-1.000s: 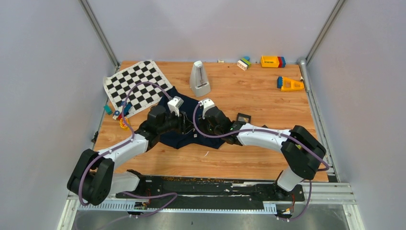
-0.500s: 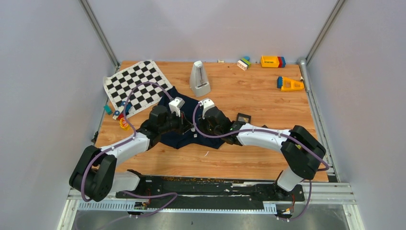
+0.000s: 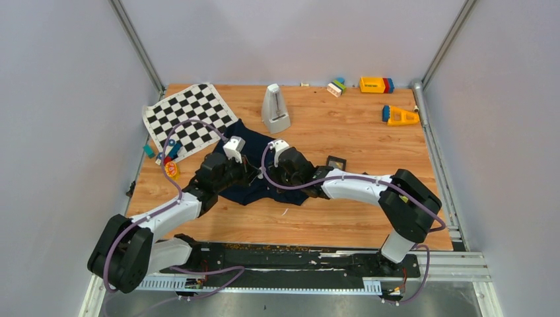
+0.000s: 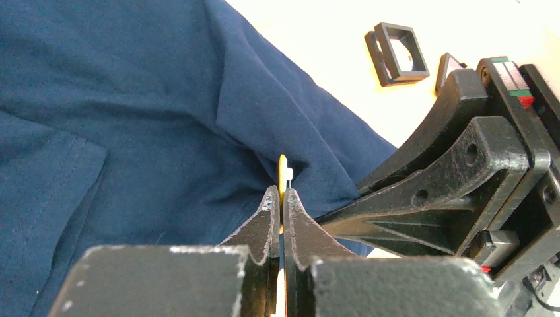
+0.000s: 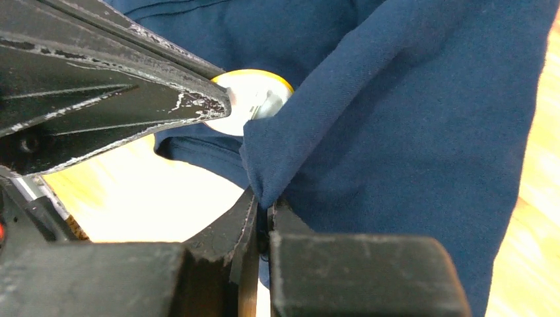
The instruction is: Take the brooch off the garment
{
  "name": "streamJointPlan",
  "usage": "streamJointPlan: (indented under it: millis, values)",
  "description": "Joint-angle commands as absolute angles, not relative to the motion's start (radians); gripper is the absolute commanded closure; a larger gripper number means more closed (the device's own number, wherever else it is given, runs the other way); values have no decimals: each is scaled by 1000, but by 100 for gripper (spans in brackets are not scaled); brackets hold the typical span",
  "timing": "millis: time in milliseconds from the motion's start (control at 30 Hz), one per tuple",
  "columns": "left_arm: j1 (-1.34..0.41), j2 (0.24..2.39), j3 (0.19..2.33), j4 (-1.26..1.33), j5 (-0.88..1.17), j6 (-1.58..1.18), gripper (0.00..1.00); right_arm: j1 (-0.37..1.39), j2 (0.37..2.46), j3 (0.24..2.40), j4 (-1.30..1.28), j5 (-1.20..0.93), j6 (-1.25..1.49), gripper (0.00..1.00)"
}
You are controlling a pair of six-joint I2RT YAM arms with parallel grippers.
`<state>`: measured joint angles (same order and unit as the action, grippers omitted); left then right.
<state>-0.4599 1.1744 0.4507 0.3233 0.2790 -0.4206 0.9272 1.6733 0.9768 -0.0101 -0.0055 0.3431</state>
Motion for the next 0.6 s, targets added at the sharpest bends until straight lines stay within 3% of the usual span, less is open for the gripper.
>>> streamJointPlan:
  millis: [0, 133, 333, 433, 567]
  values:
    - [-459, 1104, 398, 487, 202, -462, 100, 930, 1683, 1020, 9, -111, 374, 93]
    - [-446, 1090, 365, 540, 223, -483, 100, 895, 1634, 965, 69, -170, 412, 75]
    - [-436, 1123, 324, 760, 404, -558, 100, 715, 1496, 742, 346, -427, 559, 43]
    - [-436, 1174, 309, 888, 491, -598, 100, 646, 1464, 672, 459, -519, 637, 34]
    - [-436, 1229, 296, 1078, 592, -642, 100, 610, 1446, 627, 574, -602, 684, 31]
